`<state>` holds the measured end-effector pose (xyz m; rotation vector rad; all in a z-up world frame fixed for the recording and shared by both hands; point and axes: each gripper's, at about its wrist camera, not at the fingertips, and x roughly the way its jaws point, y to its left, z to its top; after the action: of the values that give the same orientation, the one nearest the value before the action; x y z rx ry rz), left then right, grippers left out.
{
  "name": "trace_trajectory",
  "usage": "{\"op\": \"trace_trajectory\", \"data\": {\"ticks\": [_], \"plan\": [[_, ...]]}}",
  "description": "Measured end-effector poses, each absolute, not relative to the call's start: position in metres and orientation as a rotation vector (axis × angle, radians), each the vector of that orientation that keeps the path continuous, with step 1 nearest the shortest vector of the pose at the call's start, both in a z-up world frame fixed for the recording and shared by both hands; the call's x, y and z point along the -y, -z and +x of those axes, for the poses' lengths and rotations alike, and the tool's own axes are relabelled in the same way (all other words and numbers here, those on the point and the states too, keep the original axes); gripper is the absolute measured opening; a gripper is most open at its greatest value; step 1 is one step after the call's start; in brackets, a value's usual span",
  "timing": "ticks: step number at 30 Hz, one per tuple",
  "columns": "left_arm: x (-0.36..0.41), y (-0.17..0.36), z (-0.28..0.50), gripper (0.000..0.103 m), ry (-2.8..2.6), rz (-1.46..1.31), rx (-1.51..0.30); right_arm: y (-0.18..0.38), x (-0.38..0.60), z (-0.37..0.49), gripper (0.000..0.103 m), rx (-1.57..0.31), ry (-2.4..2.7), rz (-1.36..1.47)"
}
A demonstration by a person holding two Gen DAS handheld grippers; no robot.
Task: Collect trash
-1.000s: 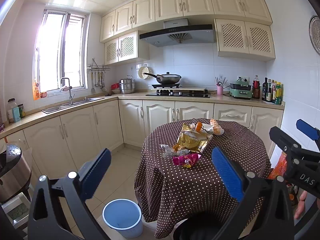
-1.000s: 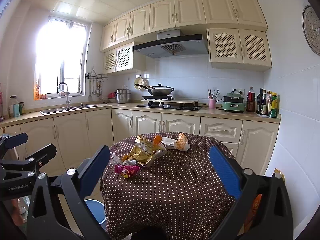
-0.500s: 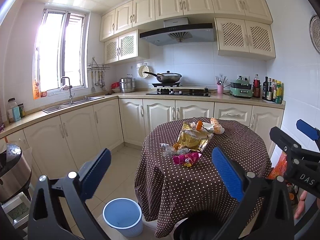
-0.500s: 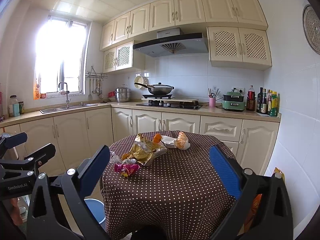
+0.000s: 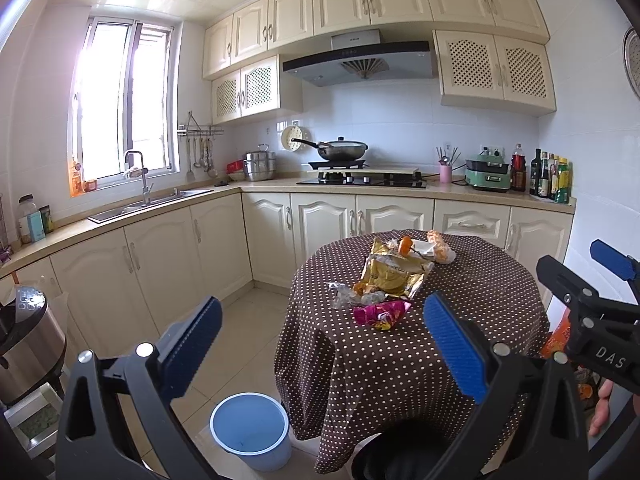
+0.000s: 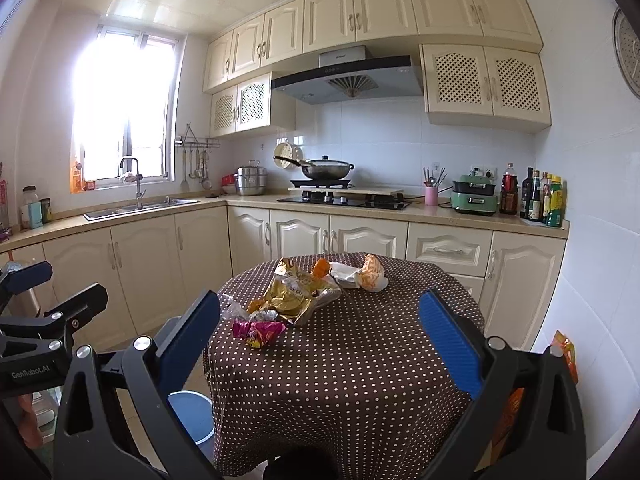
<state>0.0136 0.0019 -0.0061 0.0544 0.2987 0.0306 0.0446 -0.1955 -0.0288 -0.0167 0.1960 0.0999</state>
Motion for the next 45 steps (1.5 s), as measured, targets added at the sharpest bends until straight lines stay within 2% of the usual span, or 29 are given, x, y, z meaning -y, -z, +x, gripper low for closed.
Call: {"op": "trace_trajectory", "data": {"ticks": [16, 29, 32, 36, 40, 43, 45], "plan": [[-0.027, 0.045, 0.096, 0.098, -0.024, -0.009, -0.491, 0.061, 0.204, 0.119, 0.096, -0.337, -0.080, 0.010], [0.028, 0.096, 0.207, 0.098, 0.155, -0.012, -0.654, 0.110, 0.236, 0.202, 0.096, -0.481, -0.041, 0.089], [0.043, 0.113, 0.235, 0.087, 0.202, -0.013, -0.705, 0.119, 0.243, 0.216, 0.096, -0.506, -0.034, 0.108], [0.055, 0.132, 0.262, 0.081, 0.219, -0.006, -0.751, 0.124, 0.248, 0.229, 0.096, -0.523, -0.033, 0.122], [0.061, 0.143, 0.277, 0.061, 0.226, 0.003, -0.781, 0.127, 0.246, 0.237, 0.096, -0.534, -0.041, 0.124], [0.060, 0.147, 0.284, 0.049, 0.252, -0.016, -0.793, 0.130, 0.243, 0.242, 0.096, -0.544, -0.048, 0.122], [0.057, 0.145, 0.282, 0.047, 0.262, -0.031, -0.787, 0.130, 0.240, 0.245, 0.096, -0.551, -0.054, 0.120]]}}
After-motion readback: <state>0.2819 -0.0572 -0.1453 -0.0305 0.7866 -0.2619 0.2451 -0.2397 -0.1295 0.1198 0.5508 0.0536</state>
